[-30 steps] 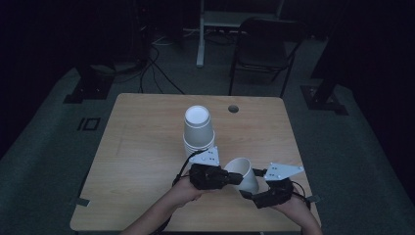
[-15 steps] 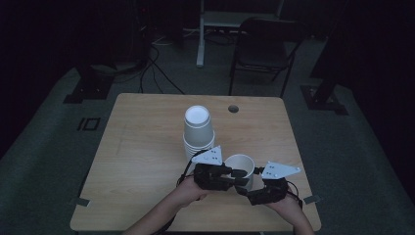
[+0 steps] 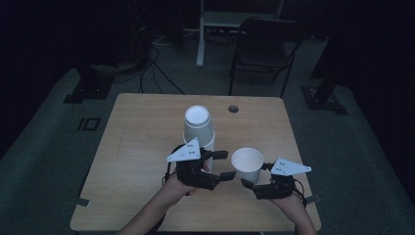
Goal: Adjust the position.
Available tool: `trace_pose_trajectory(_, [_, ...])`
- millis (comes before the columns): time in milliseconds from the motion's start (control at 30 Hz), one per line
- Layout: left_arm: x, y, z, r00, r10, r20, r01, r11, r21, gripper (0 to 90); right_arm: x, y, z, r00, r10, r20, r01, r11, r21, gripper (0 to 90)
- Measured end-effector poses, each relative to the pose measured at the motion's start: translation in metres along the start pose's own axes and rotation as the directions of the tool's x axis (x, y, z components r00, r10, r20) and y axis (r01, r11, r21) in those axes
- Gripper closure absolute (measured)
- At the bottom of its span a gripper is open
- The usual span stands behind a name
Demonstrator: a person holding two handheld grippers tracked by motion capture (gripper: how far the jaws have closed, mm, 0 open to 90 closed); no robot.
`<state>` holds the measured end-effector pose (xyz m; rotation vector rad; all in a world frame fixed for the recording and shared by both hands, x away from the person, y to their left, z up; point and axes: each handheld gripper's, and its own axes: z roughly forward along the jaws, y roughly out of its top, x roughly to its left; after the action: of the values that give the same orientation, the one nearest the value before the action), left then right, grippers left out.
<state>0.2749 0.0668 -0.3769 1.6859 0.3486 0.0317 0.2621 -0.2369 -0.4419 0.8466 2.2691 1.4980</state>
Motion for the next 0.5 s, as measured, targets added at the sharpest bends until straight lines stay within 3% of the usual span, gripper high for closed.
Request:
trace_pose_trajectory(200, [-0.002, -0.001, -0.022, 0.9957, 0.056, -0.074, -0.058, 0.9981, -0.022, 25.6, -0.006, 0.001, -0.002, 0.9997, 0.021, 0.011, -0.020, 0.999, -0.025, 20.1])
trace_pose_trajectory(267, [-0.002, -0.002, -0.026, 0.9937, 0.058, -0.096, -0.061, 0.9976, -0.032, 20.8, -0.006, 0.001, -0.003, 0.9995, 0.022, 0.021, -0.022, 0.999, -0.033, 20.1])
trace_pose_trajectory(300, [-0.001, -0.005, -0.034, 0.9834, 0.071, -0.167, -0.078, 0.9963, -0.037, 18.7, -0.009, 0.000, -0.004, 0.9987, 0.032, 0.039, -0.030, 0.998, -0.051, 20.1])
trace_pose_trajectory(333, [-0.001, -0.005, -0.034, 0.9834, 0.071, -0.167, -0.078, 0.9963, -0.037, 17.2, -0.009, 0.000, -0.004, 0.9987, 0.032, 0.039, -0.030, 0.998, -0.051, 20.1])
trace_pose_trajectory(433, [0.004, -0.011, -0.048, 0.9669, 0.066, -0.246, -0.080, 0.9956, -0.048, 14.9, -0.015, -0.001, -0.006, 0.9967, 0.049, 0.064, -0.045, 0.997, -0.067, 20.1])
trace_pose_trajectory(467, [0.008, -0.016, -0.058, 0.9530, 0.051, -0.299, -0.069, 0.9964, -0.049, 9.6, -0.017, -0.001, -0.006, 0.9952, 0.056, 0.080, -0.051, 0.996, -0.069, 20.1])
trace_pose_trajectory(500, [0.008, -0.016, -0.058, 0.9530, 0.051, -0.299, -0.069, 0.9964, -0.049, 5.8, -0.017, -0.001, -0.006, 0.9952, 0.056, 0.080, -0.051, 0.996, -0.069, 20.1])
